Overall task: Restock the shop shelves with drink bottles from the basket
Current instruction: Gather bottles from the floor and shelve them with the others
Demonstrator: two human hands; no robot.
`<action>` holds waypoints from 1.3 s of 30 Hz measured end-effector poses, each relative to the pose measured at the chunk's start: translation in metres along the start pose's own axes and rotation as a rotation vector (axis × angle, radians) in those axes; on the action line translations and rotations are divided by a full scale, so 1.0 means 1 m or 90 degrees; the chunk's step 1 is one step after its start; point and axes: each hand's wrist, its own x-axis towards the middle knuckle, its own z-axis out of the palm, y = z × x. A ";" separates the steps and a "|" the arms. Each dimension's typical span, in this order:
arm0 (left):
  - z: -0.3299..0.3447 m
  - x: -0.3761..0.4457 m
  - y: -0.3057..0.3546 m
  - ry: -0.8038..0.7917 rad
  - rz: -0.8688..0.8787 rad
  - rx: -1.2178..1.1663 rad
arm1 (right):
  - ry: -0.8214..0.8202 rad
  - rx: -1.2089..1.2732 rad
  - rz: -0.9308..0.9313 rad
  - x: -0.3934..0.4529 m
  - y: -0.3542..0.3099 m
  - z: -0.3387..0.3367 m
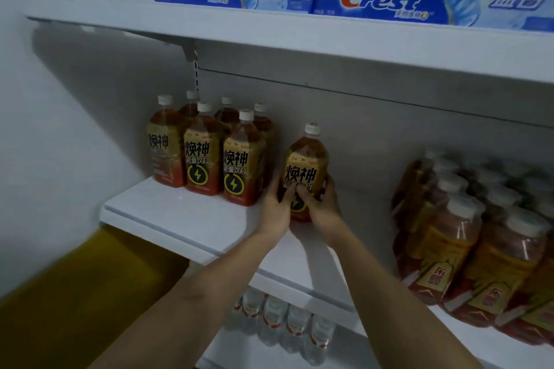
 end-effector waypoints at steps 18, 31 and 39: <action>0.020 0.041 -0.028 0.092 -0.022 0.242 | 0.005 -0.197 0.084 0.077 0.003 0.029; 0.022 0.045 -0.026 0.150 -0.017 0.223 | -0.097 -0.338 0.095 0.078 0.011 0.029; 0.010 0.035 -0.023 0.092 -0.047 0.221 | -0.173 -0.451 0.081 0.018 0.001 0.009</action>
